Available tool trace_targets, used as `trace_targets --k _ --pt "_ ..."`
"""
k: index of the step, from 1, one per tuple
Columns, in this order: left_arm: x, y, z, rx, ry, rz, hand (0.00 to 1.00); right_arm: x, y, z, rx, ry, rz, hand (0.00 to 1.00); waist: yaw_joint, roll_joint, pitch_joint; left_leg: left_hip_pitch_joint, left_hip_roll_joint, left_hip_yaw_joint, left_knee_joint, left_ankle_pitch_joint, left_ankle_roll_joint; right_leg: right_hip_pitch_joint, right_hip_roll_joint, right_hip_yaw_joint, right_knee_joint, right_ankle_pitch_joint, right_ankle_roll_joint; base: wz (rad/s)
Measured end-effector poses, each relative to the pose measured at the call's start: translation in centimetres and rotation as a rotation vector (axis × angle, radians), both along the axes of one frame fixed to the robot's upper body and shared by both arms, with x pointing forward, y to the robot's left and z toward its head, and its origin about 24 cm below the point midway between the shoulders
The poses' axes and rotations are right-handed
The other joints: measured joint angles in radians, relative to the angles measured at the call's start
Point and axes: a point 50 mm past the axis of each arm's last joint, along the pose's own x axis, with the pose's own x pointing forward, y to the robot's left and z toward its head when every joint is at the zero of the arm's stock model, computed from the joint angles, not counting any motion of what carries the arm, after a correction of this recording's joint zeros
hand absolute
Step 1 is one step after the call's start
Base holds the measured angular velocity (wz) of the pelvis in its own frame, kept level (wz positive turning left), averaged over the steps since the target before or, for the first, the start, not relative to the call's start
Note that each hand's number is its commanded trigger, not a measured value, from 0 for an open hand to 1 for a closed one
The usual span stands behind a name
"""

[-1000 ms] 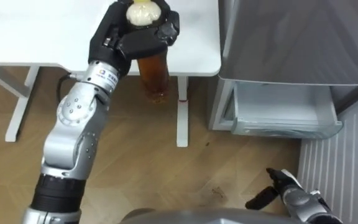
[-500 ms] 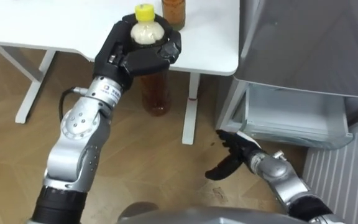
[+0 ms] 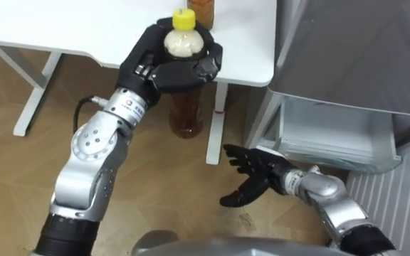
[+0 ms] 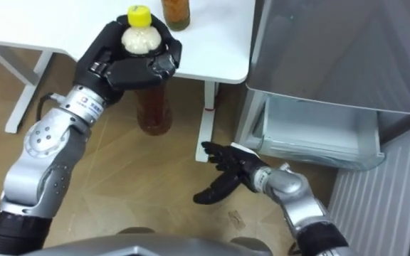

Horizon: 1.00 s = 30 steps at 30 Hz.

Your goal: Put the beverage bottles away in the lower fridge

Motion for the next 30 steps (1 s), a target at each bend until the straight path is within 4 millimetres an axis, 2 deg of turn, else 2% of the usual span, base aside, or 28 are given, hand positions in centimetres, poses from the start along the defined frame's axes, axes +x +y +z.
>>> trace_targets --k 5,8,13,30 --pt "-0.2 -0.1 -0.3 0.009 0.011 -0.017 1.0 -0.5 0.7 0.8 0.161 0.028 -0.018 0.0 0.0 0.002 -0.0018 -0.001 0.001 0.001 0.001 0.0 0.0 -0.001 0.001 0.003 0.002 0.0 0.0 -0.01" --pt "-0.4 -0.7 -0.4 0.008 0.017 -0.039 1.0 -0.4 1.2 1.5 0.237 0.021 -0.009 0.0 0.001 0.011 -0.0044 0.001 0.001 0.002 0.0 0.0 0.0 -0.002 0.001 0.005 0.005 0.0 -0.001 0.0" --pt "-1.3 -2.5 -1.3 0.001 0.052 -0.115 1.0 -0.2 2.4 2.3 0.328 0.012 0.02 0.0 -0.001 0.014 -0.0056 0.006 0.002 0.001 -0.003 0.0 0.0 0.001 0.001 0.005 0.005 0.001 -0.001 0.0" --pt "-1.9 -3.2 -2.9 0.007 0.116 -0.159 1.0 -0.8 2.4 2.0 0.345 0.078 0.031 0.0 -0.003 0.015 -0.0047 0.006 0.002 0.021 -0.007 0.0 0.0 -0.007 0.0 0.019 0.004 0.001 -0.001 -0.02"
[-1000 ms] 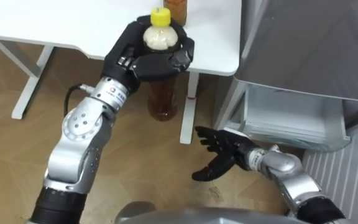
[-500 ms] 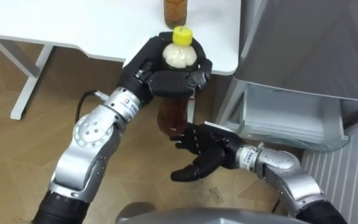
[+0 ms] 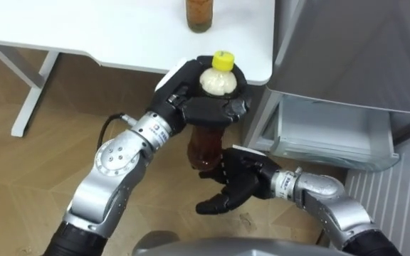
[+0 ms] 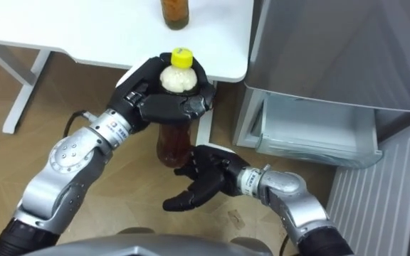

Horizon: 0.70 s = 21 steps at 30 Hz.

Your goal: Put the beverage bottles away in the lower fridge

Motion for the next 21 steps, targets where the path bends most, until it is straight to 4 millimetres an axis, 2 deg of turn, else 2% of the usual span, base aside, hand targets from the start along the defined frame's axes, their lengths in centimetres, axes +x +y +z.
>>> trace_targets --k 9,21 --pt "-0.9 -0.9 -1.4 0.015 0.058 -0.05 1.0 0.7 0.3 1.2 0.024 -0.038 -0.005 0.0 -0.007 0.008 0.0023 0.006 0.001 0.011 -0.008 0.0 0.0 -0.001 0.0 0.009 0.0 0.0 0.0 -0.02" --pt "-1.8 -1.4 -1.9 0.018 0.083 -0.147 1.0 0.9 0.7 2.1 0.185 -0.005 -0.088 0.0 -0.013 0.001 0.0023 0.018 0.001 0.012 -0.015 0.0 0.0 0.007 0.001 0.01 -0.001 0.0 0.001 0.0"
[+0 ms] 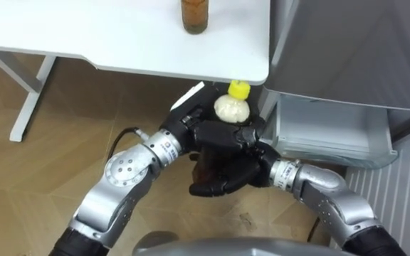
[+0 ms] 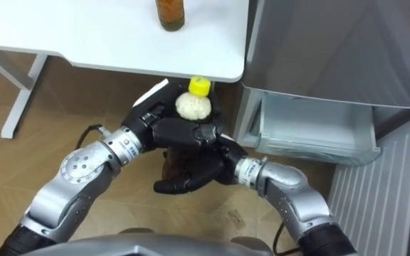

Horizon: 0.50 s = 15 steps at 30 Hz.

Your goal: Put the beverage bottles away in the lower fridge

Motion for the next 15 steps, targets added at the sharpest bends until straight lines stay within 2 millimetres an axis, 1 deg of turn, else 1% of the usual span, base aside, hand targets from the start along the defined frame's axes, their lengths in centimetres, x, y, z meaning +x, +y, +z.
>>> trace_targets --k 4,5,6,7,8,15 --pt "-0.06 -0.06 -0.06 -0.001 0.003 -0.007 1.0 -0.13 0.15 -0.05 0.016 0.016 -0.009 0.0 -0.011 -0.003 0.0001 -0.003 0.0 0.002 0.001 0.0 0.0 -0.004 0.0 0.002 0.0 0.0 0.0 0.0" --pt "-0.08 -0.07 -0.08 0.0 0.005 -0.008 1.0 -0.18 0.17 -0.08 0.017 0.02 -0.01 0.45 -0.012 -0.004 0.0 -0.004 0.0 0.002 0.001 0.0 0.0 -0.005 0.0 0.002 0.0 0.0 0.0 0.0" --pt "-0.13 -0.12 -0.17 0.002 0.008 -0.012 1.0 -0.27 0.22 -0.13 0.017 0.024 -0.007 0.64 -0.011 -0.005 0.0 -0.004 0.0 0.002 0.001 0.0 0.0 -0.006 0.0 0.003 0.0 0.0 0.0 0.0" --pt "-0.15 -0.11 -0.28 -0.001 0.015 -0.011 1.0 -0.33 0.23 -0.18 0.015 0.029 -0.009 0.99 -0.012 -0.005 -0.0001 -0.004 0.0 0.003 0.001 0.0 0.0 -0.006 0.0 0.004 0.0 0.0 0.0 0.0" --pt "-0.13 -0.1 -0.34 -0.004 0.019 -0.009 1.0 -0.36 0.23 -0.2 0.016 0.032 -0.011 1.0 -0.012 -0.005 -0.0001 -0.004 0.0 0.004 0.001 0.0 0.0 -0.007 0.0 0.004 0.001 0.0 0.0 -0.03" --pt "-0.09 -0.14 -0.46 -0.008 0.027 -0.003 1.0 -0.43 0.39 -0.24 0.016 0.039 -0.022 1.0 -0.014 -0.005 -0.0012 -0.016 0.0 0.006 0.009 0.0 0.0 -0.018 0.0 0.006 0.004 0.0 0.0 0.0"
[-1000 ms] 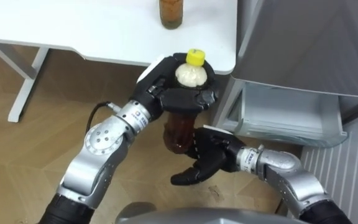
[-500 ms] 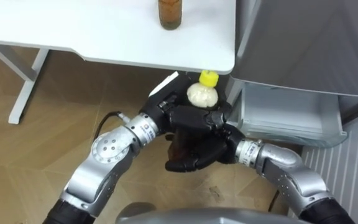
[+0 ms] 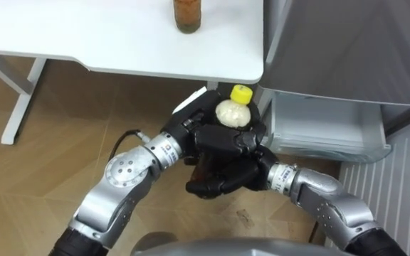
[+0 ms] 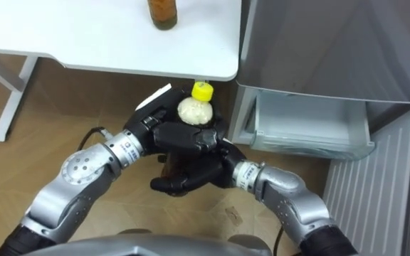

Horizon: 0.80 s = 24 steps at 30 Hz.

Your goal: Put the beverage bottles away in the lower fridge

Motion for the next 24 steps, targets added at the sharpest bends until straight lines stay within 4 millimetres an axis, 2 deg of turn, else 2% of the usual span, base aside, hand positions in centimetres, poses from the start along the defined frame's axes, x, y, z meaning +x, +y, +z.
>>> trace_targets --k 9,11,12,13,14,24 --pt "0.11 -0.02 -0.18 -0.038 0.029 0.042 1.0 -0.03 0.07 0.03 -0.005 -0.014 0.0 1.0 -0.002 0.002 -0.0003 0.005 0.001 0.006 -0.003 0.0 0.0 -0.001 0.0 0.008 0.01 0.0 0.0 -0.02" --pt "0.12 -0.04 -0.2 -0.05 0.036 0.045 0.72 -0.02 0.04 0.04 -0.005 -0.014 -0.001 1.0 -0.002 0.002 -0.0003 0.007 0.001 0.006 -0.003 0.0 0.0 0.0 0.0 0.008 0.011 0.0 0.0 0.0" --pt "0.12 -0.03 -0.22 -0.052 0.038 0.046 0.52 -0.02 0.04 0.04 -0.005 -0.014 -0.001 1.0 -0.002 0.002 -0.0001 0.008 0.002 0.006 -0.003 0.0 0.0 0.001 0.0 0.008 0.012 0.0 0.0 0.0" --pt "0.12 -0.03 -0.21 -0.054 0.038 0.047 0.39 -0.02 0.03 0.04 -0.005 -0.014 -0.001 1.0 -0.002 0.003 0.0001 0.008 0.002 0.006 -0.003 0.0 0.0 0.001 0.0 0.008 0.012 0.0 0.0 0.0" --pt "0.13 -0.02 -0.21 -0.054 0.039 0.048 0.0 -0.02 0.03 0.04 -0.005 -0.015 -0.001 1.0 -0.002 0.003 0.0001 0.008 0.002 0.006 -0.003 0.0 0.0 0.001 0.0 0.008 0.012 0.0 0.0 0.0" --pt "0.23 0.14 -0.16 -0.057 0.037 0.058 0.0 -0.03 0.01 0.04 -0.004 -0.014 -0.001 1.0 0.001 0.006 0.001 0.017 0.002 0.014 -0.015 0.0 0.0 0.0 0.0 0.017 0.012 0.0 0.0 -0.02"
